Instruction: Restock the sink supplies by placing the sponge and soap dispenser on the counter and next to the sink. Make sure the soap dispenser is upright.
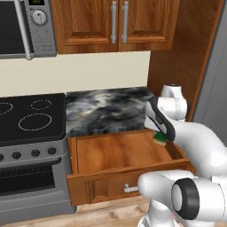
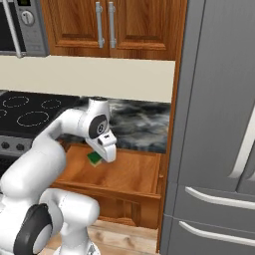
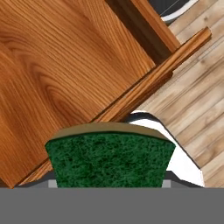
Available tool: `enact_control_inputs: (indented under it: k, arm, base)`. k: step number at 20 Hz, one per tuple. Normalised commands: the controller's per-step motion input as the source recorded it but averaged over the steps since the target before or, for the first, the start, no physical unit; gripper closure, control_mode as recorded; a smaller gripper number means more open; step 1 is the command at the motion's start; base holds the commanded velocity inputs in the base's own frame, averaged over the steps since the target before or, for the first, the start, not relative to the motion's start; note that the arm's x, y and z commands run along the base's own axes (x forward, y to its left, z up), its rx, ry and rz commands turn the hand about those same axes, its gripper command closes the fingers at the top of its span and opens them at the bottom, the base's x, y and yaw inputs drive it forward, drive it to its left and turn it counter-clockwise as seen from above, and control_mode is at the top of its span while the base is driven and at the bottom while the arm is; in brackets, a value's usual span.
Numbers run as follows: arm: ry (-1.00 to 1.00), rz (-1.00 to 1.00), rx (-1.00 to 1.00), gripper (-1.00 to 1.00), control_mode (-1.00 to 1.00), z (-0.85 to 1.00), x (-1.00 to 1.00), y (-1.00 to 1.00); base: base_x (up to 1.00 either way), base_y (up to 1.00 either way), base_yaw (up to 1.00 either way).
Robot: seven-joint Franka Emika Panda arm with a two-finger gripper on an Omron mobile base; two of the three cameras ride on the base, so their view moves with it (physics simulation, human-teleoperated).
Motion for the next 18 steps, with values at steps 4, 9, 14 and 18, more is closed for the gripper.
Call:
enact_control_inputs:
  k: [4,9,14,18]
  arm:
    - [0.0,0.02,-0.03,1.0,1.0,0.01,-0.14,0.24]
    - [0.0,0.0,0.0,1.0,1.0,0.0,0.0,0.0]
    - [0.0,0.0,0.0,1.0,1.0,0.0,0.0,0.0]
    - [0.0,0.0,0.0,1.0,1.0,0.0,0.0,0.0]
  base:
    - [-0.11,0.14,0.03]
    - [-0.76,0.4,-0.18]
    - [-0.63,0.14,-0.8]
    - [-0.22,0.01,-0.97]
